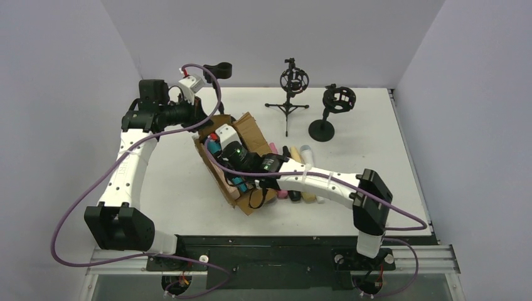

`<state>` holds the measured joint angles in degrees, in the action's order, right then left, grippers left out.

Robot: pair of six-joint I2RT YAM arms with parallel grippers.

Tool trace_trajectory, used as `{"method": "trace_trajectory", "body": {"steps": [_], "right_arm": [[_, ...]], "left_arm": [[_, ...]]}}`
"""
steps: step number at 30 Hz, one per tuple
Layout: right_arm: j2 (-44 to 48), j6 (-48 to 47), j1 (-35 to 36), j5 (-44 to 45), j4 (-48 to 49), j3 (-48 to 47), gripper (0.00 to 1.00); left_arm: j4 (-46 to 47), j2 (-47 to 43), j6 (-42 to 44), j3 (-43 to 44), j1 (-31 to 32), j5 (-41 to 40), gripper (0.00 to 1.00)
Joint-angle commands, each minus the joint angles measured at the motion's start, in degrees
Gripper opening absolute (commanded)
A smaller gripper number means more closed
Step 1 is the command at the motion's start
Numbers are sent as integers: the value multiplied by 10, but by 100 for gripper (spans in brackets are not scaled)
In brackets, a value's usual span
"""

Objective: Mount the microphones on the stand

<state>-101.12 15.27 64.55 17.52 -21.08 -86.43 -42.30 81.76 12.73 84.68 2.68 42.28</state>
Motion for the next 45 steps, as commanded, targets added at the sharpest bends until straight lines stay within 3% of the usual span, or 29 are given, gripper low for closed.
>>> {"method": "trace_trajectory", "body": {"steps": [1, 13, 32, 39, 45], "right_arm": [[-47, -36, -10, 10, 30, -46, 46], [-144, -33, -30, 2, 58, -85, 45], [-128, -19, -35, -11, 103, -38, 43], [-172, -21, -31, -19, 101, -39, 42], [-187, -18, -24, -22, 111, -26, 35]], "left_arm": [[43, -23, -31, 8, 3, 18, 0], [33, -8, -16, 32, 5, 27, 0], [33, -17, 0, 26, 6, 38, 0], [31, -19, 0, 28, 6, 45, 0], [29, -20, 1, 29, 7, 50, 0]]}}
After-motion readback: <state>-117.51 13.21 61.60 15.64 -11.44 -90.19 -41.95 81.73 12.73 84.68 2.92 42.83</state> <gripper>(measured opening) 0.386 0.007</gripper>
